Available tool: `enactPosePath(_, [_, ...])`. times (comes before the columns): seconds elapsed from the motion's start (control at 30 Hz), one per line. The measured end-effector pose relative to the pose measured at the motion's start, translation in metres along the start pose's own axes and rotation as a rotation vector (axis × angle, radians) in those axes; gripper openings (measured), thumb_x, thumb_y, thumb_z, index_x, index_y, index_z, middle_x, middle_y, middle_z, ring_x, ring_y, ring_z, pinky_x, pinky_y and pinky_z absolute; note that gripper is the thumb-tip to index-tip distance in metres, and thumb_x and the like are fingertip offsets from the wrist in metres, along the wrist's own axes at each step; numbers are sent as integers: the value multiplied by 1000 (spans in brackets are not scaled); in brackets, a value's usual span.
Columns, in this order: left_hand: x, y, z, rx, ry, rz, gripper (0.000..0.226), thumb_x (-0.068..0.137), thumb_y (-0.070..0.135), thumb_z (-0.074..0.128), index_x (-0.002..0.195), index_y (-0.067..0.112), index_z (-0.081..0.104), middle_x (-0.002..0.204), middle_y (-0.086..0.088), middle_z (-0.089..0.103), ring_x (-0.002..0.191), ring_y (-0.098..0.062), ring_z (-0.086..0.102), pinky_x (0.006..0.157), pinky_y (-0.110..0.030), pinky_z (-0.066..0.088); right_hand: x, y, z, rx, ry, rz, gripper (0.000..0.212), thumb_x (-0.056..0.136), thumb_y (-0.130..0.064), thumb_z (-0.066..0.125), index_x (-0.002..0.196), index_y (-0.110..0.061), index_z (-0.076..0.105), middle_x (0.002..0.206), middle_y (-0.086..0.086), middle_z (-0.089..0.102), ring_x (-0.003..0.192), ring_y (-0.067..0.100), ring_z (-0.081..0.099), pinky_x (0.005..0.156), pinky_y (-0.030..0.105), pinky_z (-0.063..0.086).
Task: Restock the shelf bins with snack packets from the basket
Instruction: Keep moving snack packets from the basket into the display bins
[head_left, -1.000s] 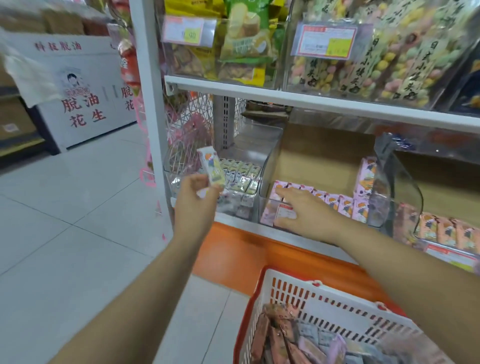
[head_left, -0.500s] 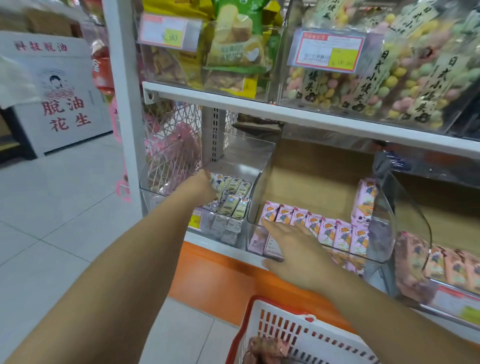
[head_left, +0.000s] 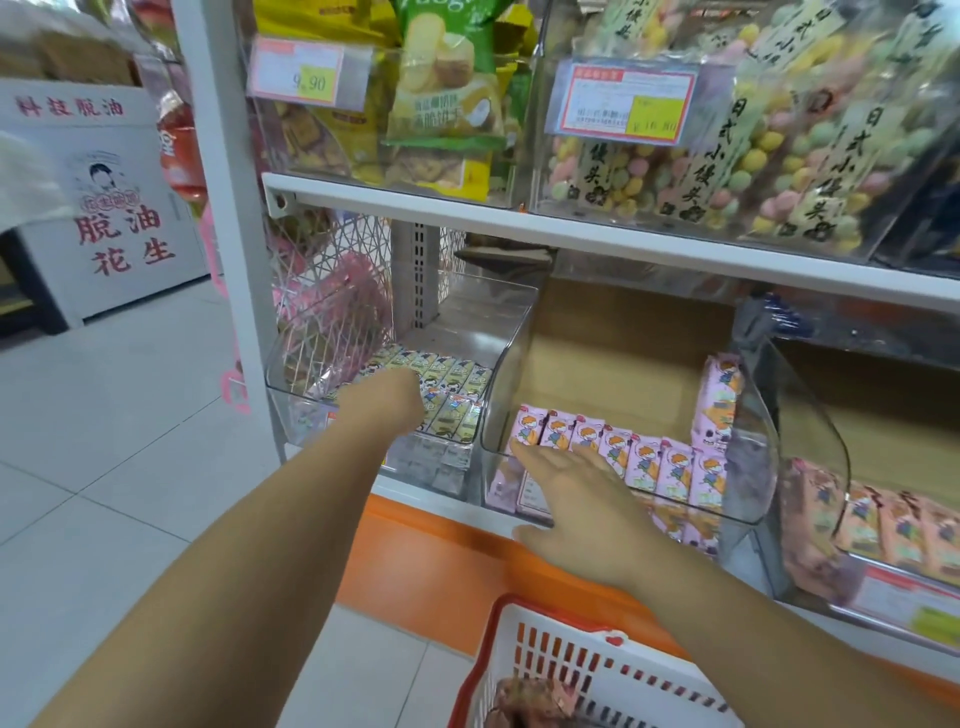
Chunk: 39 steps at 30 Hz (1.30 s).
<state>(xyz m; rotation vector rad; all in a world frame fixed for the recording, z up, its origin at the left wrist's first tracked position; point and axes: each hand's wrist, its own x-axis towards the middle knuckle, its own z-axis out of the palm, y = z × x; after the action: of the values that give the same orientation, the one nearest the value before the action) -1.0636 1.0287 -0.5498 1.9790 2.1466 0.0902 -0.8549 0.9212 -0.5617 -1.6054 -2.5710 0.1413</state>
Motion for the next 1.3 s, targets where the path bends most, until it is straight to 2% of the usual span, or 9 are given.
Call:
enactPosePath(0.13, [-59,11,21,-354,652,296,36,91,6,43,122,17,60,116,-4,65,102,-25,62,96,-45,43,-17,1,4,159,198,-125,62,88,-31,56,145,-22,35,149,-5,38,136,12,31,118,33,16])
enactPosePath(0.23, [-109,11,65,-483,766,469,32,86,13,40,108,15,64,99,2,68,91,-16,60,84,-36,46,-46,8,22,240,352,-197,36,83,-24,54,116,-15,64,113,-1,66,107,13,54,99,24,38])
enactPosePath(0.33, [-149,14,122,-517,696,442,34,82,17,39,103,17,66,96,5,68,87,-11,56,79,-33,43,-81,20,50,317,249,-48,25,85,-19,58,107,-17,70,100,-5,70,93,13,62,86,26,47])
enactPosePath(0.6, [-181,19,247,-375,236,327,36,70,11,53,101,22,68,107,3,64,91,-22,65,73,-35,50,-151,80,135,523,-94,441,21,93,-16,58,112,-18,66,106,-2,69,98,10,62,91,24,47])
enactPosePath(0.9, [-177,19,269,-418,147,241,35,80,3,60,111,17,66,126,0,53,116,-25,46,87,-40,48,-191,128,222,391,-420,734,27,95,-15,54,122,-13,60,116,3,65,103,21,61,87,28,45])
enactPosePath(0.97, [-176,19,270,-427,139,239,34,81,4,59,111,17,65,127,0,51,117,-24,44,86,-39,48,-199,136,234,340,-533,803,7,94,-15,53,96,-21,58,82,-3,54,73,10,53,68,26,42])
enactPosePath(1.03, [-176,19,271,-424,134,228,33,82,4,58,111,17,65,127,1,51,118,-23,41,85,-39,49,-206,148,251,289,-623,851,38,93,-18,53,68,-27,26,67,-4,30,59,7,34,55,23,31])
enactPosePath(1.23, [-176,20,272,-411,129,214,31,83,5,58,111,17,66,127,1,50,120,-21,37,82,-39,49,-206,143,263,310,-761,827,14,94,-21,55,100,-26,43,97,9,55,87,25,56,62,28,39])
enactPosePath(1.3, [-176,21,272,-401,125,216,31,83,7,59,110,18,66,127,1,50,121,-20,36,82,-39,49,-200,142,263,257,-770,842,30,94,-24,56,121,-11,51,111,12,60,88,23,57,70,28,43])
